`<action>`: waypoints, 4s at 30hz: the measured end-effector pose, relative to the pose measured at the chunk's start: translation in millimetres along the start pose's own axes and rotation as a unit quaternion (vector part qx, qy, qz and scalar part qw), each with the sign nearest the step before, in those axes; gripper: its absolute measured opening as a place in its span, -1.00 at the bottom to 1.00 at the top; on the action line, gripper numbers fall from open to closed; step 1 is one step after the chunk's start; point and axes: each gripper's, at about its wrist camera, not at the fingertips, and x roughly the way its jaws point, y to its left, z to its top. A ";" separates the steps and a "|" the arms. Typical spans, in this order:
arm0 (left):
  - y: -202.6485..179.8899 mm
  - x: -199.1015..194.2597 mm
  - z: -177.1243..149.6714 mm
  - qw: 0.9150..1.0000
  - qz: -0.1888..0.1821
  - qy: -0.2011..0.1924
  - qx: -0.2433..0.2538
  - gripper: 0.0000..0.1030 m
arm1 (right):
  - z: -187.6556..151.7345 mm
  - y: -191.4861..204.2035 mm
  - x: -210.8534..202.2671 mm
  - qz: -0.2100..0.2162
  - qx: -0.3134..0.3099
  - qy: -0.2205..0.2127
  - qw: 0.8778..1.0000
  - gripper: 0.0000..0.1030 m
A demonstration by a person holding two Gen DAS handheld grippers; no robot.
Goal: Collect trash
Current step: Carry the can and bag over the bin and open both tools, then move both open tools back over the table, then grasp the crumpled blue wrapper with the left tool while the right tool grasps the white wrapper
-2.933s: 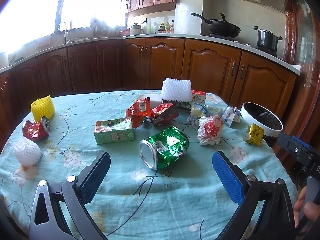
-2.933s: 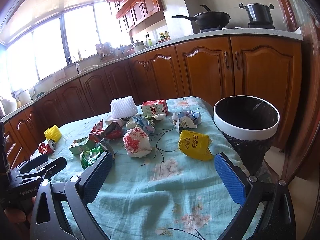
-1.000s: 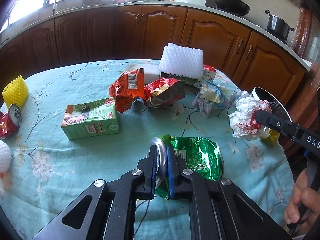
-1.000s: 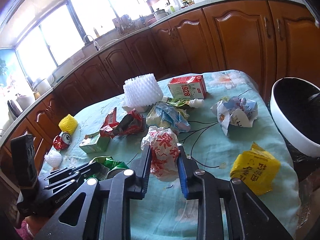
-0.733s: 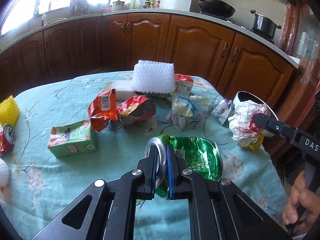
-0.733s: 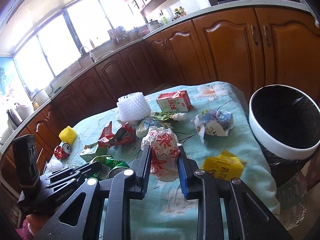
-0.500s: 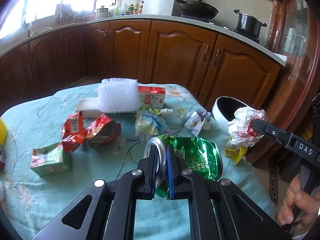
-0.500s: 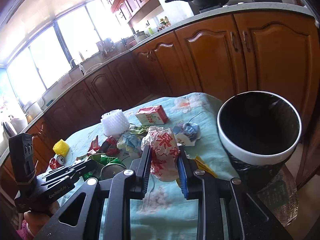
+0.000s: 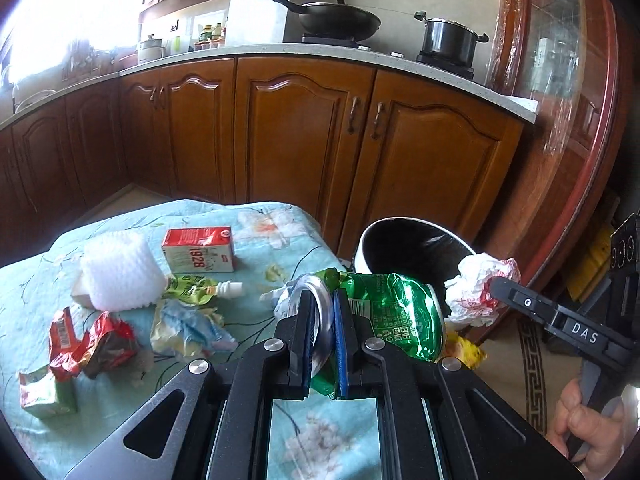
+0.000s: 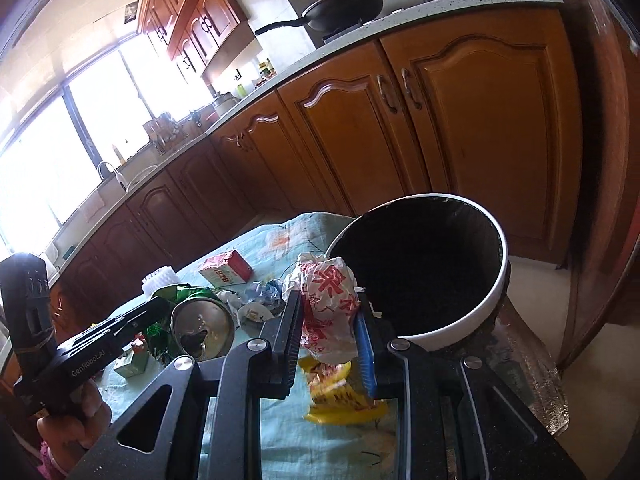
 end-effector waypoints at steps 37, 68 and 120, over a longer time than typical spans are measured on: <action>-69.1 189.8 64.8 0.997 -0.016 0.057 0.049 -0.50 | 39.3 -92.7 40.8 -0.048 0.037 0.028 0.998 -0.03; -9.5 57.5 -16.1 0.999 0.023 -0.003 -0.032 0.44 | -23.5 -69.2 -46.8 -0.067 0.048 -0.016 0.996 0.90; 93.4 92.1 -14.2 0.990 0.055 0.079 -0.101 -0.26 | -9.2 66.3 158.1 0.000 -0.084 0.133 0.987 -0.11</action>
